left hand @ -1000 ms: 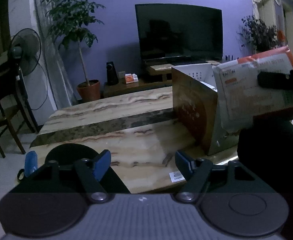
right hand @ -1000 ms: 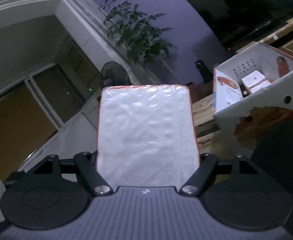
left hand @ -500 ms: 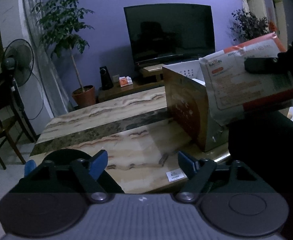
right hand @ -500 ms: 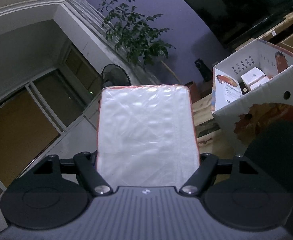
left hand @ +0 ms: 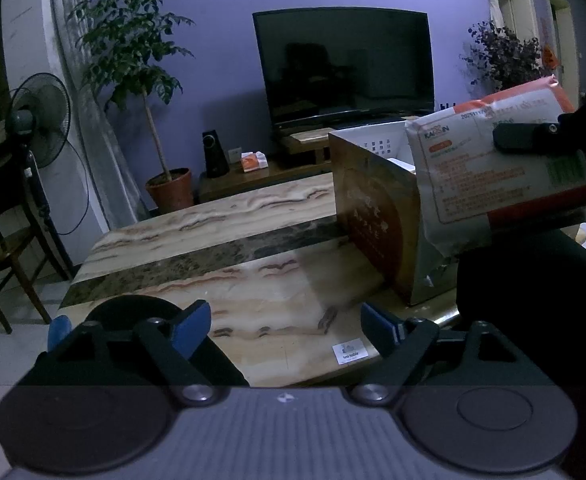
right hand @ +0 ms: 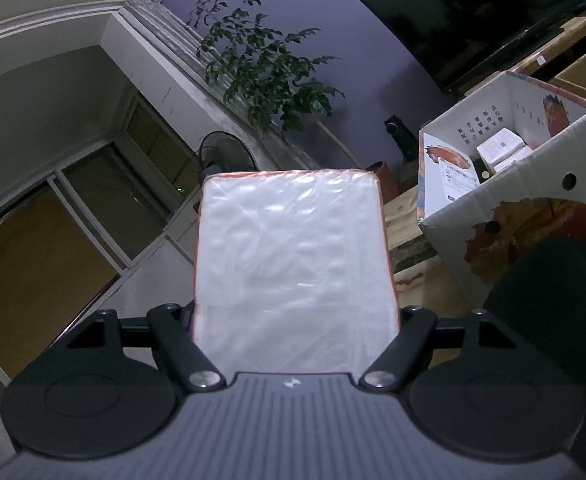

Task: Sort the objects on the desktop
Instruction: 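Carry the small box to the white box and hold it beside the rim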

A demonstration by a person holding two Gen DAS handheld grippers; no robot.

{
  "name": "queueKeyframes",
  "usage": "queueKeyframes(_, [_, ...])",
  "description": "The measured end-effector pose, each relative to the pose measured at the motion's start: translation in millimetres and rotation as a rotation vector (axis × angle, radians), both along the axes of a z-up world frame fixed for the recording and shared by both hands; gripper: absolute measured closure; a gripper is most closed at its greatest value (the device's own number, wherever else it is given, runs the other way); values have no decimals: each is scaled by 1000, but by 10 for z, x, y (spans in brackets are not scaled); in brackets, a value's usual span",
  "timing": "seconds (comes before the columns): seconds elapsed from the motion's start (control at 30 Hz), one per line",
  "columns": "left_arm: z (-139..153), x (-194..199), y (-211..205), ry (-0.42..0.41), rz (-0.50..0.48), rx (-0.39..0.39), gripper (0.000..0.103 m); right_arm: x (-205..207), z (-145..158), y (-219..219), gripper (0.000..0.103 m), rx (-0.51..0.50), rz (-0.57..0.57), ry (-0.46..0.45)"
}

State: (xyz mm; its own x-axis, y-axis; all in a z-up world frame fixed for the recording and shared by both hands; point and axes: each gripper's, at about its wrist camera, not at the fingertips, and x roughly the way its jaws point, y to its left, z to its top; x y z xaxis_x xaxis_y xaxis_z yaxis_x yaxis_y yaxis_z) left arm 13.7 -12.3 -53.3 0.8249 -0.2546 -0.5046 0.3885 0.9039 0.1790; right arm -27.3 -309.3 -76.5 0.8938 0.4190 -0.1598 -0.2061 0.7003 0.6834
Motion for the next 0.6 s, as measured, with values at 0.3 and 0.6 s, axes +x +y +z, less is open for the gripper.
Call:
queueKeyframes(0.3, [-2,1,-9,4,-7,8,17,6,-22,-15,26,15,-7,12])
queueKeyframes(0.6, [-8,42,14,39,-9,-12,11,11,-62,-74,26,64,-15,25])
